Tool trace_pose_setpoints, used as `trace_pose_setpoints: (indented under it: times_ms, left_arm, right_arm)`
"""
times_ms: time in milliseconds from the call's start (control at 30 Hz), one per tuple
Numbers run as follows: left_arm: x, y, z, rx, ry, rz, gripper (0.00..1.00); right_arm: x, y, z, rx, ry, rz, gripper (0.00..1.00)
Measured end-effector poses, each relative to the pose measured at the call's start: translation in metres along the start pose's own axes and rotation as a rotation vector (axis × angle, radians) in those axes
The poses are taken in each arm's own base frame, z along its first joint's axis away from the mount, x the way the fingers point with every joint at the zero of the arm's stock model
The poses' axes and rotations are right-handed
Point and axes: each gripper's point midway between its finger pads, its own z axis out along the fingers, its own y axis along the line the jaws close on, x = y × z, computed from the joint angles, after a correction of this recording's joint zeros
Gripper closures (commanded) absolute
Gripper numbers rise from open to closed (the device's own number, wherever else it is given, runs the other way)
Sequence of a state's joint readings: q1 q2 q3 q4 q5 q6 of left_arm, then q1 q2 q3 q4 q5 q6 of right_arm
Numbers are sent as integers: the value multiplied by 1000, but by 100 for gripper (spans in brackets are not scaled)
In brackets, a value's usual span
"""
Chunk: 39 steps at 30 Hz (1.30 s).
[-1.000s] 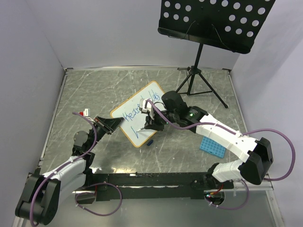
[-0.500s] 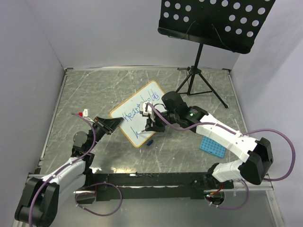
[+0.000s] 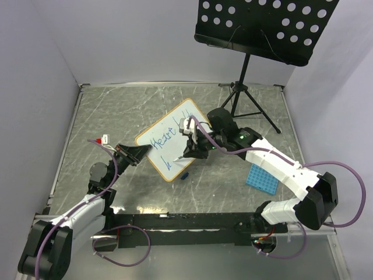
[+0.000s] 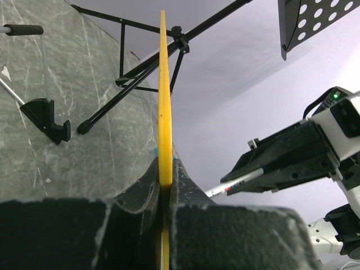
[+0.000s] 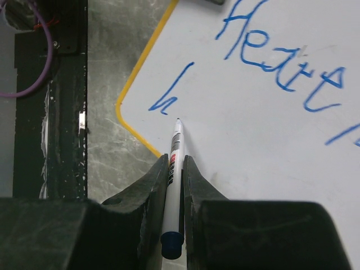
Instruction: Write a sentence on the whiteboard
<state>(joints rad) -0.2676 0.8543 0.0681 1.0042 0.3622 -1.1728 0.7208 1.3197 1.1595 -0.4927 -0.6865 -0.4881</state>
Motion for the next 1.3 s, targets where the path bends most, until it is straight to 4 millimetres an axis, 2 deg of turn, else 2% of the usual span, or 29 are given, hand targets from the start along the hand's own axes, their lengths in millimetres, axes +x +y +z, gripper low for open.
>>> trace_pose_setpoints:
  times_ms: [167,700,1300]
  left_arm:
    - [3,1,1,5,15,-4,99]
    - [4,-5,1,32,26,-16,99]
    - [3,-5,2,37,20,-18,99]
  right_arm:
    - [-5,-10,-9,31,-29,22,100]
    - [-3,-10,-5,25,-28,54,100]
    - [0,4,-1,-44,-21,49,100]
